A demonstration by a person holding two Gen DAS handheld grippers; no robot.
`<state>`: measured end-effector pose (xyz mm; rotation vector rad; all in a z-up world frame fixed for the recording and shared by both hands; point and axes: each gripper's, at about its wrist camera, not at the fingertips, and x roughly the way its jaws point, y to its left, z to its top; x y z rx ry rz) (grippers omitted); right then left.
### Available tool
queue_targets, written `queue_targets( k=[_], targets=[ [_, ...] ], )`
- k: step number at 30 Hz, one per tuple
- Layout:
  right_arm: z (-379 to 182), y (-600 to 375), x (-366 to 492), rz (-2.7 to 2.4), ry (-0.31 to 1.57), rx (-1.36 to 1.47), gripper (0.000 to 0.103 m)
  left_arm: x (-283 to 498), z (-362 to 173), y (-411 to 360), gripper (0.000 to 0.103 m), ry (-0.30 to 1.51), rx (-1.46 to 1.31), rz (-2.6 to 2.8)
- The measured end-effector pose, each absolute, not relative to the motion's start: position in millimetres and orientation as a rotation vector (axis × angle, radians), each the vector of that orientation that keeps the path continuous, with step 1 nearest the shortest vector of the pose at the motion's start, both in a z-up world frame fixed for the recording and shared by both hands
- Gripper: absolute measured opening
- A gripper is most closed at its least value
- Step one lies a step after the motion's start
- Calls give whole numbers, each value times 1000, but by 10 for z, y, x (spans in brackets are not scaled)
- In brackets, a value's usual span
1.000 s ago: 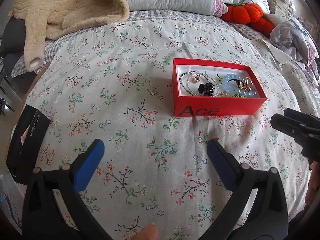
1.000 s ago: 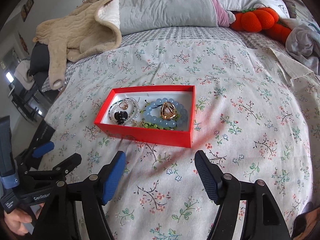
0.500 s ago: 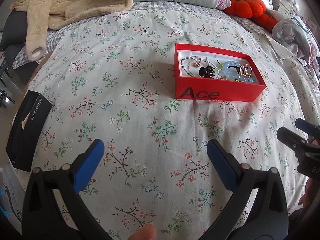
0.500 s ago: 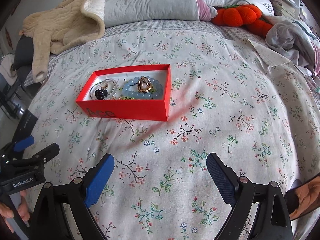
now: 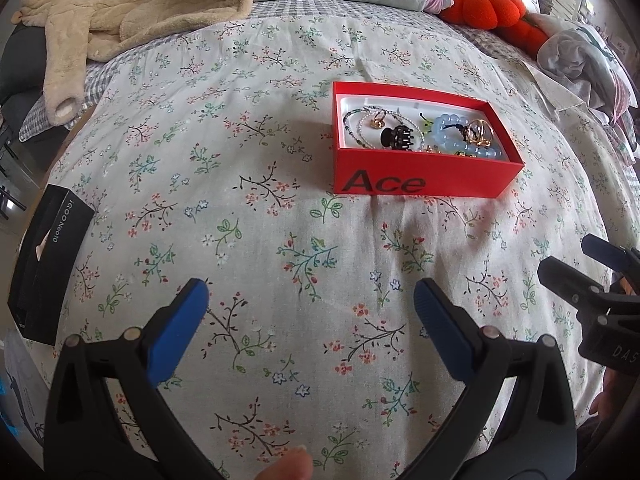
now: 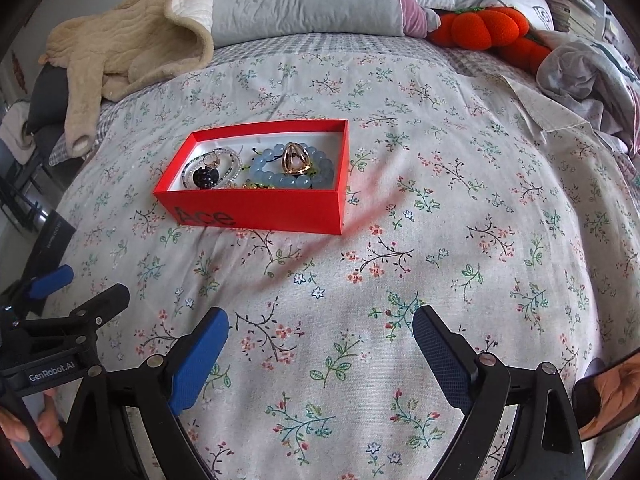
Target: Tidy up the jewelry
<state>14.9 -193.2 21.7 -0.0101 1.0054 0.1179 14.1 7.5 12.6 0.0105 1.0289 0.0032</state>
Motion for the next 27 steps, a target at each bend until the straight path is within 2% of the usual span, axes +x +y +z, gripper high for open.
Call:
queue_targets(
  k=[27],
  targets=[
    [208,-1952,154,108,1012,-4,94,138,128,66,102,1024,16,12]
  ],
)
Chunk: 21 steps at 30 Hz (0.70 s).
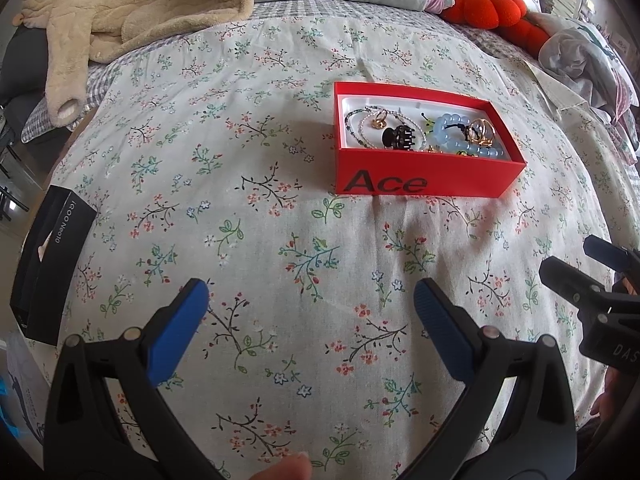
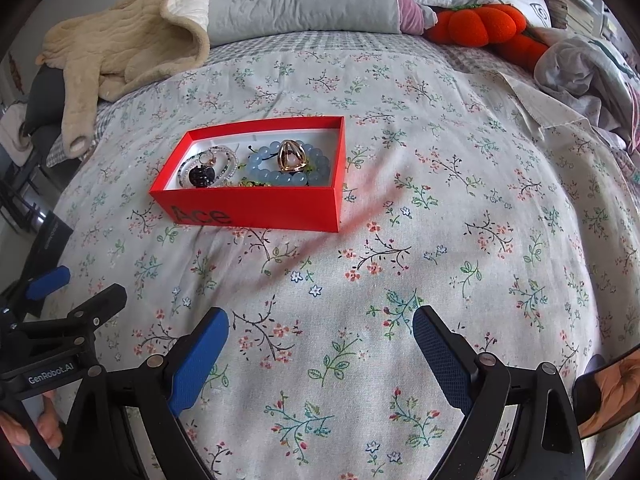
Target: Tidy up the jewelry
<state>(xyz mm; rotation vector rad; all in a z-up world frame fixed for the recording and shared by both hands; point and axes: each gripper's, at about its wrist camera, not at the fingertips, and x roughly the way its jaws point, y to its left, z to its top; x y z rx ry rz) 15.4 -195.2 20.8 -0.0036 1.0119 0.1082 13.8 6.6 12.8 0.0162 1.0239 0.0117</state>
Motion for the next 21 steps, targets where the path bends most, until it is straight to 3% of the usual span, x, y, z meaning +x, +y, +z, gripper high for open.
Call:
queue_targets(
  k=[21],
  targets=[
    [212,-1995,138,97,1008,13,94,134,131,49,102,1023,18,9]
  ],
)
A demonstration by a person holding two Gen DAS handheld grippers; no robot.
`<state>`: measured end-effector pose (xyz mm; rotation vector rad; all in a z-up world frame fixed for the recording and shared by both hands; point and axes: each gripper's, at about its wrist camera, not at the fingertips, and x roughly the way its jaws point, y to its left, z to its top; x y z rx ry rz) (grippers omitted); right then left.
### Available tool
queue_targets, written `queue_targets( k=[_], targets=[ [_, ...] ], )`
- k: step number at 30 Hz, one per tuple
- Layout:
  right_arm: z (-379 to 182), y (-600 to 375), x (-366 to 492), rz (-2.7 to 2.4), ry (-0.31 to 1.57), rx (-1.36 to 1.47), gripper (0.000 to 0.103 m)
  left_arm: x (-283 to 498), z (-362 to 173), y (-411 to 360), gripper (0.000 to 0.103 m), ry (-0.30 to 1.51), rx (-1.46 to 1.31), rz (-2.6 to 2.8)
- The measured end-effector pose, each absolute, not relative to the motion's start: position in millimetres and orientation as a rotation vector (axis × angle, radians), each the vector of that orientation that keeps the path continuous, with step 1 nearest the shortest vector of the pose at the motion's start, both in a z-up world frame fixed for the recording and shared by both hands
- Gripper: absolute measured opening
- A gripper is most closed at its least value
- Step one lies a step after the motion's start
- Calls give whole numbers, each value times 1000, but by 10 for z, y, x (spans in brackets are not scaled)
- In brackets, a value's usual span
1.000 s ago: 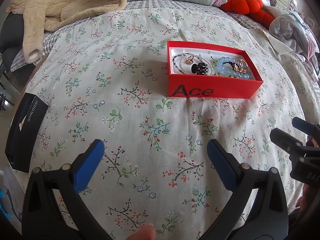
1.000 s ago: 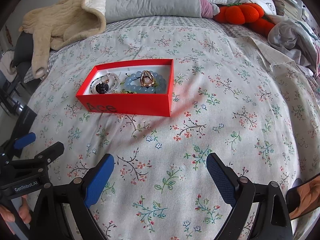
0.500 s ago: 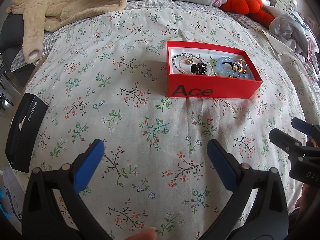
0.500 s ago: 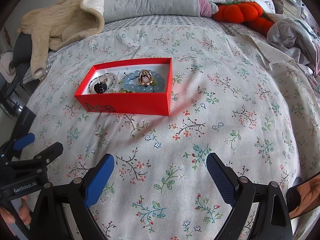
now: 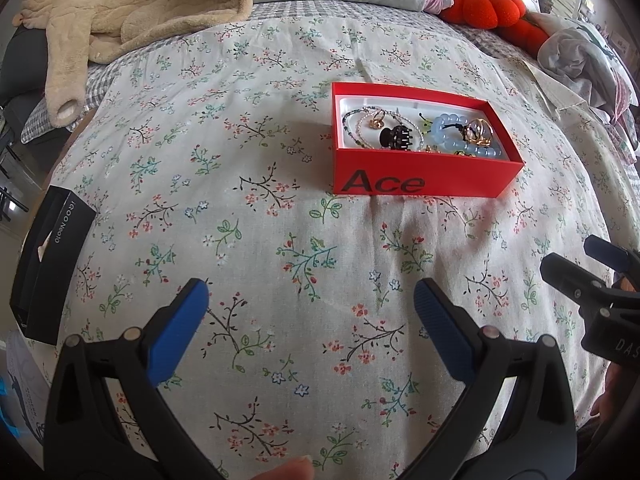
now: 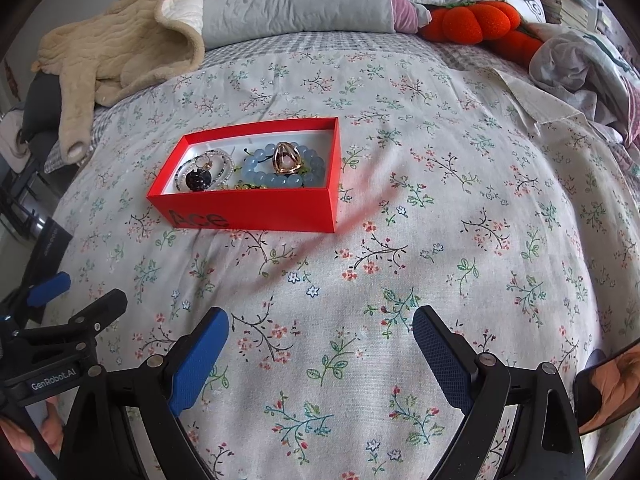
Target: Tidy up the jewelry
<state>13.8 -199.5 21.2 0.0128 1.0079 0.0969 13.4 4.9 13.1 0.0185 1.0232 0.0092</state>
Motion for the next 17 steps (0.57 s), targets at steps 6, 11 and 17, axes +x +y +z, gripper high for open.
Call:
queue_targets(
  k=[6,11,17],
  targets=[
    [213,-1994,133,92,1008,12,94,129,131,45,102,1023,20,6],
    [200,-1995,135,89,1009,12,94,132,117,43,102,1029,20,1],
    [38,-1968,138,56,1010,24,94,161,-53,51,102,1040,41,13]
  ],
)
